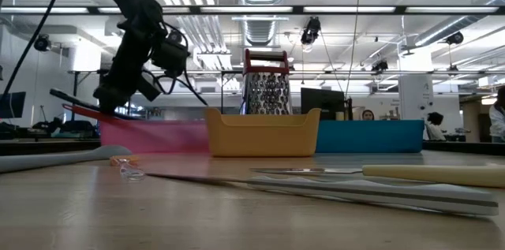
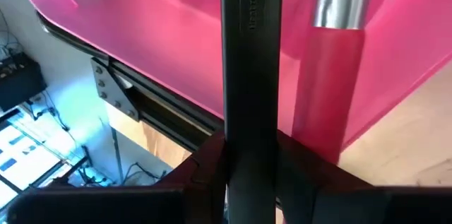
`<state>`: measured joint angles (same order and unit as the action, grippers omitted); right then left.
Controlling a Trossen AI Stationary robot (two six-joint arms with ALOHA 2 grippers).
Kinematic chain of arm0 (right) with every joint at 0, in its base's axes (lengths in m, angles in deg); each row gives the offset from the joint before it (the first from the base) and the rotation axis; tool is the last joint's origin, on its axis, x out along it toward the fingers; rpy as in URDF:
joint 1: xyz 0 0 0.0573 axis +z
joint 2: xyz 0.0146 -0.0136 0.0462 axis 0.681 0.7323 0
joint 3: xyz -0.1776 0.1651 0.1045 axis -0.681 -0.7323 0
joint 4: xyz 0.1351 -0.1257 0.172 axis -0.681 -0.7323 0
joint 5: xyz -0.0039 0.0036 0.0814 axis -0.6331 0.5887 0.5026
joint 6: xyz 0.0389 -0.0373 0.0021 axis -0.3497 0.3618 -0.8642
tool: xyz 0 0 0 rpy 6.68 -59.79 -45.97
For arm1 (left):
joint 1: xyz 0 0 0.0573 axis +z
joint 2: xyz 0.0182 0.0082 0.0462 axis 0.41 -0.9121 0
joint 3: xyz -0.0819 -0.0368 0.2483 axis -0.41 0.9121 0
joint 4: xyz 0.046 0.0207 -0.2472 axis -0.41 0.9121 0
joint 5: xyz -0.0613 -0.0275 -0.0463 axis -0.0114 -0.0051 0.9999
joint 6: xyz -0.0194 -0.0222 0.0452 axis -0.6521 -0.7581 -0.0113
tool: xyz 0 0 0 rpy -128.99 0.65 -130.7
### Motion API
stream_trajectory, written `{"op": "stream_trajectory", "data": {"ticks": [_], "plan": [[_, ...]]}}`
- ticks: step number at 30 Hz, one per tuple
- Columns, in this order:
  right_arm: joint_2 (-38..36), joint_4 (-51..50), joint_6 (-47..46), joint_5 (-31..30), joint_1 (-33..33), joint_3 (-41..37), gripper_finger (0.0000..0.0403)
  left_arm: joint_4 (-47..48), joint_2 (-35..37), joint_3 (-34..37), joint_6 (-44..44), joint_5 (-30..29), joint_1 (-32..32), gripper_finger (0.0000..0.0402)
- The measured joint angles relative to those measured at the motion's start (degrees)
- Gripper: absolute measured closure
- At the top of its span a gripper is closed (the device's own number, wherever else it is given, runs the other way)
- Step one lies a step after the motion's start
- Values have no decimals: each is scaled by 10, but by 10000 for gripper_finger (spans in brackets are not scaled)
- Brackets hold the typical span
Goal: Pick & Place Kitchen Items
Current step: Put the left black serving spoon into the red bin, then put the orange spatula into the yellow bin
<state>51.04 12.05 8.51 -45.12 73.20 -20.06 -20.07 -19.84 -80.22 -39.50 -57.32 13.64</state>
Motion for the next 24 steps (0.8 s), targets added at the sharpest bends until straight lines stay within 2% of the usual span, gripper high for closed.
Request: {"op": "stream_trajectory", "data": {"ticks": [5, 10, 13, 16, 24], "plan": [[0, -1, 0, 0, -3, 0, 204, 1, 0, 2, 8, -32, 0, 300], [0, -4, 0, 0, -3, 0, 205, 3, 0, 2, 7, -59, 0, 200], [0, -5, 0, 0, -3, 0, 213, 6, 0, 2, 6, -83, 0, 164], [0, -5, 0, 0, -3, 0, 222, 21, 0, -1, -5, -98, -1, 151], [0, -5, 2, 0, -3, 0, 236, 41, 13, -37, -29, -96, -3, 153]]}}
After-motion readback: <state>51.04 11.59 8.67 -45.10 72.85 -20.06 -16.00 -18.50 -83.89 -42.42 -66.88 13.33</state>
